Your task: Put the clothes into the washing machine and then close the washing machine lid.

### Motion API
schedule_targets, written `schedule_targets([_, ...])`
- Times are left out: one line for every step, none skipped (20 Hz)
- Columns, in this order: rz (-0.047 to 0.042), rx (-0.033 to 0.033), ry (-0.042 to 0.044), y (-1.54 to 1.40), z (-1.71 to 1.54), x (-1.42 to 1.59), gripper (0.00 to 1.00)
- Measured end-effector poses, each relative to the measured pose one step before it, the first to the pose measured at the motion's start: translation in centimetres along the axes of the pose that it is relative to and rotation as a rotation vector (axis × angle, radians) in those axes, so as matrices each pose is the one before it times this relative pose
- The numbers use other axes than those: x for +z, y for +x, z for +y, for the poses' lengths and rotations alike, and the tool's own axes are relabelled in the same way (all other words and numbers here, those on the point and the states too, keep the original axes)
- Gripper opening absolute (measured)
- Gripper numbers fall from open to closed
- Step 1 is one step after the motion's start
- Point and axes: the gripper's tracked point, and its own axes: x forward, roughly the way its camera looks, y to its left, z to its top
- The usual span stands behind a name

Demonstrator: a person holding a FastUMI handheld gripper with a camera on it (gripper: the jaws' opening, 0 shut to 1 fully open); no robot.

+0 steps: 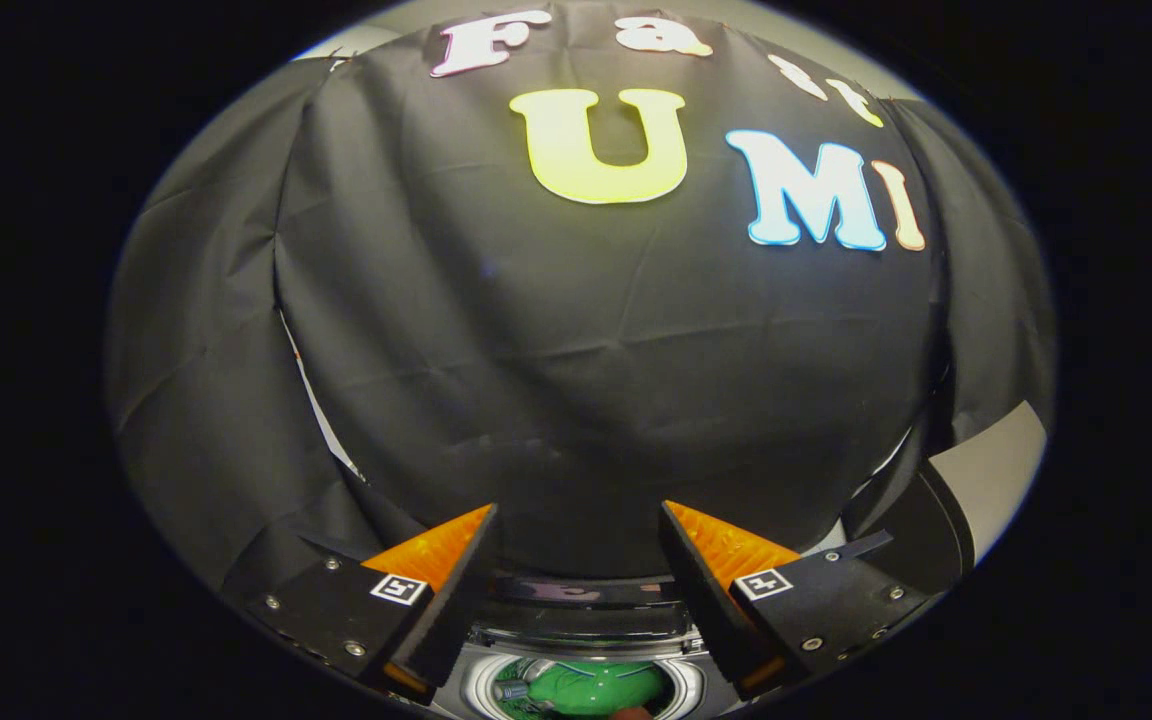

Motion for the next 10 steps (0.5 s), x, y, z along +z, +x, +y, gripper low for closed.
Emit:
schedule_targets([0.01881, -0.01228, 0.00313, 0.234, -0.327, -0.074, 0.96])
schedule_targets([0.01651, -0.00575, 0.00221, 0.383, -0.111, -0.387, 0.96])
schedule_targets([0.00871, -0.00792, -0.01059, 0.186, -0.075, -0.163, 0.96])
schedule_targets([-0.00109, -0.00659, -0.02041, 0.011, -0.023, 0.051, 0.96])
schedule_targets([-0.00853, 0.0015, -0.01416, -0.149, 0.049, 0.076, 0.95])
schedule_targets([-0.01176, 0.00036, 0.00858, -0.33, -0.216, -0.322, 0.95])
schedule_targets([-0.01865, 0.00495, -0.00472, -0.222, 0.078, -0.073, 0.95])
schedule_targets([-0.01328, 0.00332, 0.00067, -0.229, 0.031, -0.019, 0.96])
schedule_targets([-0.00888, 0.00534, -0.00128, -0.273, 0.01, -0.082, 0.96])
schedule_targets([-0.00851, 0.00506, 0.00008, -0.242, 0.079, -0.097, 0.95])
